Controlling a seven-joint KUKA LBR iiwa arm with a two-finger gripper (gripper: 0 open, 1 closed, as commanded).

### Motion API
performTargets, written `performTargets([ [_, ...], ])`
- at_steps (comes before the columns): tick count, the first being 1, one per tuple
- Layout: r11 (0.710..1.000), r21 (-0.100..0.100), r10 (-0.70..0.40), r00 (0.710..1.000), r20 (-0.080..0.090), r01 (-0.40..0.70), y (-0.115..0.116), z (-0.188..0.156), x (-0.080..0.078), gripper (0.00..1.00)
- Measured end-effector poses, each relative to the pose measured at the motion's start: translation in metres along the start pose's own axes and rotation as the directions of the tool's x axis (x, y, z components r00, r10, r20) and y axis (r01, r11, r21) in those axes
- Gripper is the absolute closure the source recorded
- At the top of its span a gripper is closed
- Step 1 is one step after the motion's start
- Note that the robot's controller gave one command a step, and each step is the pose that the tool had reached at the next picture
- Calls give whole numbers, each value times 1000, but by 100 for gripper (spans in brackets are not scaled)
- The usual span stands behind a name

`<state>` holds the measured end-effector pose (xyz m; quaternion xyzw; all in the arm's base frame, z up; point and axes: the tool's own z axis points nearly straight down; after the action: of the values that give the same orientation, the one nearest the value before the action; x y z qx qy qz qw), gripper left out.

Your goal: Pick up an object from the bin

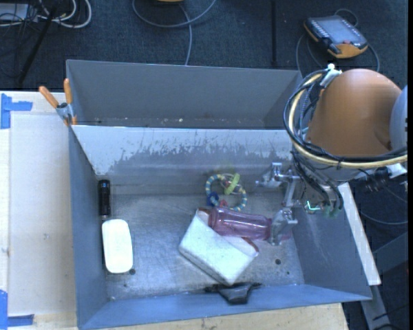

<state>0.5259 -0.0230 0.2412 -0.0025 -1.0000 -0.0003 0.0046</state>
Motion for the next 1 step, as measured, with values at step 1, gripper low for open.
performTargets([
  [1, 1000, 0, -1, 1000, 8, 1, 0, -4, -1, 0],
])
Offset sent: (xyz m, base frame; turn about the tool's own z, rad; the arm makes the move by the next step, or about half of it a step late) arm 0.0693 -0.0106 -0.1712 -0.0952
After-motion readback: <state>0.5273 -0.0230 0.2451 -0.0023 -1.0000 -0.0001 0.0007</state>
